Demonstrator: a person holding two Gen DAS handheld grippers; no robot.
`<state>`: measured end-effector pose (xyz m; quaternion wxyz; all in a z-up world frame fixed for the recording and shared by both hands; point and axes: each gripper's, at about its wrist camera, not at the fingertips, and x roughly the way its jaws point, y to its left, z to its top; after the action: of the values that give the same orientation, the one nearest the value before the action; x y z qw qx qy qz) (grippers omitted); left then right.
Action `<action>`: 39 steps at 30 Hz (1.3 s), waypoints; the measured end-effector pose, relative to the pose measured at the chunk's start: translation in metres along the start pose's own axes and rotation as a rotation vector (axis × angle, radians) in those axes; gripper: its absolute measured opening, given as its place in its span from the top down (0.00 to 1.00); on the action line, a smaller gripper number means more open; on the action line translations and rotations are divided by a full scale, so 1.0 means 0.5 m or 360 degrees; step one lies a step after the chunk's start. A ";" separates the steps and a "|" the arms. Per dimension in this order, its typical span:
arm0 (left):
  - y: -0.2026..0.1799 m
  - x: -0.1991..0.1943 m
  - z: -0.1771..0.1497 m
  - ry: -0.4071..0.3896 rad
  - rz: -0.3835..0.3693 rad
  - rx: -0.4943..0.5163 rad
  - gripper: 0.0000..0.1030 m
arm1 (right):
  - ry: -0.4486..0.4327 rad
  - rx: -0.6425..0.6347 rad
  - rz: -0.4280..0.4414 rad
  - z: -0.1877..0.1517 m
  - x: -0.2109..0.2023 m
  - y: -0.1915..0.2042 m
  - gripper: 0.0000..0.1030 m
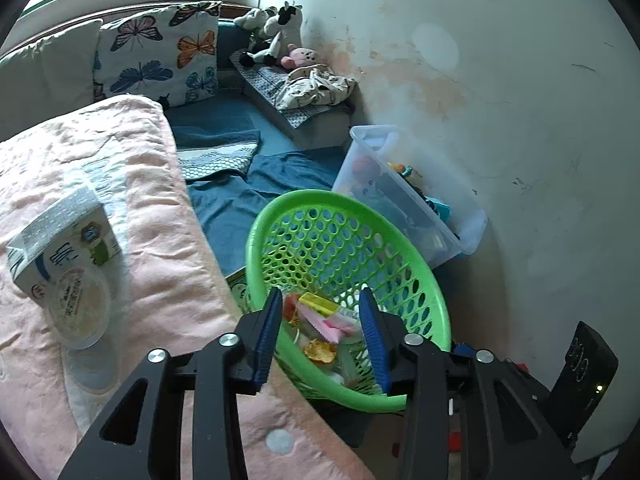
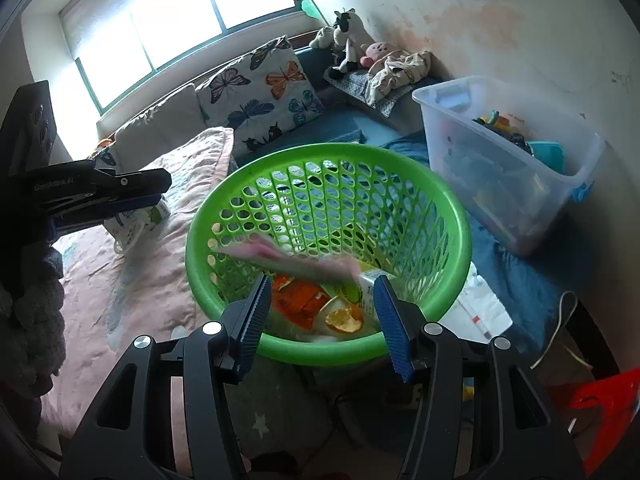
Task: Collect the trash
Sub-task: 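Open the left tool to drop the pink wrapper into the basket, then move both tools back toward the yogurt cup and milk carton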
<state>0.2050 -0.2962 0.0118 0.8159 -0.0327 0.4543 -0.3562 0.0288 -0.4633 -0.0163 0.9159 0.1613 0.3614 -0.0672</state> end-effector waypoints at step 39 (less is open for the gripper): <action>0.317 -0.261 -0.069 -0.0288 0.0500 -0.0280 0.08 | 0.0161 -0.0562 0.0406 0.027 0.130 0.377 0.20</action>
<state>0.2223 -0.0890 0.0256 0.8929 -0.0644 0.4081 -0.1791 0.1299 -0.2915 -0.0050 0.9116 0.0461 0.3898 0.1217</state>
